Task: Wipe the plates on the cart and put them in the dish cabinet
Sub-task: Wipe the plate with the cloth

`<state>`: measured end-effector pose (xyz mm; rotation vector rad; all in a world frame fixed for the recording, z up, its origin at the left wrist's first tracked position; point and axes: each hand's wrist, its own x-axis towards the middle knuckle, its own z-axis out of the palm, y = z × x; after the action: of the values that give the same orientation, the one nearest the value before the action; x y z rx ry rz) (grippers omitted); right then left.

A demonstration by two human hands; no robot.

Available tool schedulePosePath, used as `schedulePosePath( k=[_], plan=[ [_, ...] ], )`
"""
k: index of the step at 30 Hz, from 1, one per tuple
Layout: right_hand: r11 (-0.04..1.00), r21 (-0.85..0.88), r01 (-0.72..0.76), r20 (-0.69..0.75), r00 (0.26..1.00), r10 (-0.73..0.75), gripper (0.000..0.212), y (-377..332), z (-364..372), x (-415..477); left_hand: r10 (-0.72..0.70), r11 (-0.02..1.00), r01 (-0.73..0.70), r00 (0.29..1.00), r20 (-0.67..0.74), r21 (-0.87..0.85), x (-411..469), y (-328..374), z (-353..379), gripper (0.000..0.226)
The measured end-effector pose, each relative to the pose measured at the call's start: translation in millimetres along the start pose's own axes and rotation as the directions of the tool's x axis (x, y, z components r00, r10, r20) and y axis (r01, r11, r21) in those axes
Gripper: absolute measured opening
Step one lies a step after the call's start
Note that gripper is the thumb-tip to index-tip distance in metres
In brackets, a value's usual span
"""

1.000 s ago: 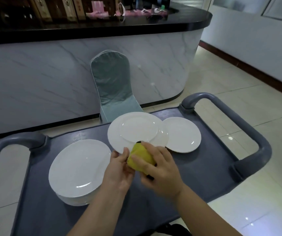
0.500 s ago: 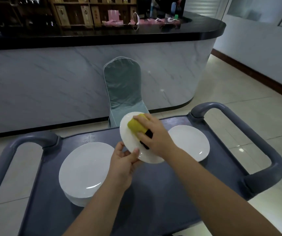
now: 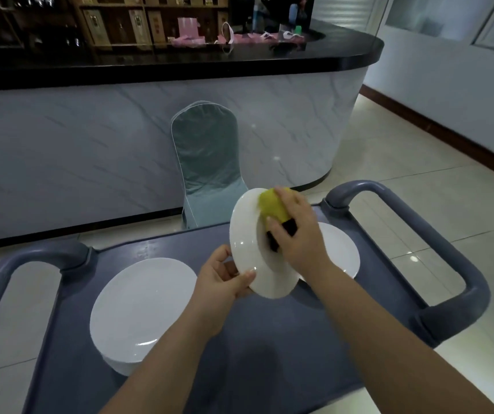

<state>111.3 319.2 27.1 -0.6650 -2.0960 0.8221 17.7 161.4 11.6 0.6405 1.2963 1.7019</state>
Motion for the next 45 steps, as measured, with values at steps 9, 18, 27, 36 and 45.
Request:
schedulePosePath(
  k=[9, 18, 27, 36, 45],
  plan=[
    [0.986, -0.161, -0.048, -0.161, 0.987, 0.021, 0.052, 51, -58, -40, -0.063, 0.993, 0.074, 0.992, 0.113, -0.097, 16, 2, 20, 0.038],
    [0.98, -0.197, 0.029, 0.01, 1.0, -0.028, 0.053, 67, -65, -92, -0.177, 0.979, 0.182, 0.983, 0.056, -0.096, 48, -5, 36, 0.023],
    [0.895, -0.03, -0.445, -0.304, 0.857, 0.416, 0.059, 100, -129, -113, 0.139, 0.442, -0.211, 0.976, 0.166, 0.872, 142, -2, 109, 0.025],
    [0.868, -0.007, -0.496, -0.28, 0.835, 0.475, 0.064, 116, -145, -122, 0.036, -0.258, -0.504, 0.847, 0.53, 0.824, 166, -55, 141, 0.046],
    [0.865, -0.026, -0.502, -0.188, 0.852, 0.489, 0.06, 134, -141, -122, -0.109, -0.244, -0.641, 0.764, 0.636, 0.728, 157, -122, 101, 0.047]
  ],
)
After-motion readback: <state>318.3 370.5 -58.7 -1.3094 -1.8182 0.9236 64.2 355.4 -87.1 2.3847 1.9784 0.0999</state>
